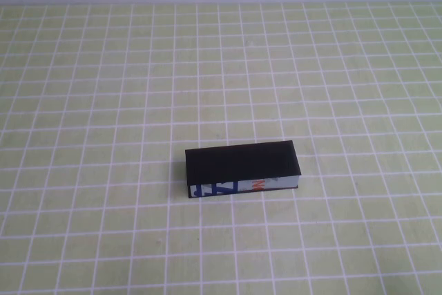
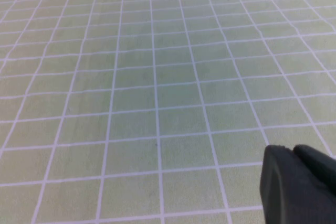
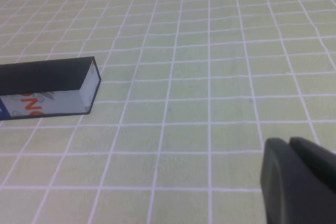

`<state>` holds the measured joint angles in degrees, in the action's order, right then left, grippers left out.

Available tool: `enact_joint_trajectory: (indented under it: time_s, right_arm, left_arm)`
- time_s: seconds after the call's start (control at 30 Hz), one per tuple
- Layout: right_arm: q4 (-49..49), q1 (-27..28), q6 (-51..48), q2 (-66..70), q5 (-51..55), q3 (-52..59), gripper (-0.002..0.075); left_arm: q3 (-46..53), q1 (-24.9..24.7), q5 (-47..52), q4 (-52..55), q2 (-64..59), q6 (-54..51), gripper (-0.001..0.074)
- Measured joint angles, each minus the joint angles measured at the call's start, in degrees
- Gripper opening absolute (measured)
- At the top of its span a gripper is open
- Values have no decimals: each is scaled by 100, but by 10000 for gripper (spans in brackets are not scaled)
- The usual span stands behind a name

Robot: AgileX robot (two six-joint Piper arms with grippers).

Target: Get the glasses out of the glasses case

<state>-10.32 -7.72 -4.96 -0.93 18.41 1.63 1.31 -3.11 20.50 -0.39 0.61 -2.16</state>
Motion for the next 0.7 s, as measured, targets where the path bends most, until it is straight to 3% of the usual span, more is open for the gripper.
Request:
enact_joint_trajectory:
  time_s: [0.53, 0.7]
  right_arm:
    - [0, 0, 0, 0, 0, 0, -17]
    - [0, 0, 0, 0, 0, 0, -17]
  left_arm:
    - [0, 0, -38, -38, 0, 0, -4]
    - [0, 0, -215, -621, 0, 0, -4]
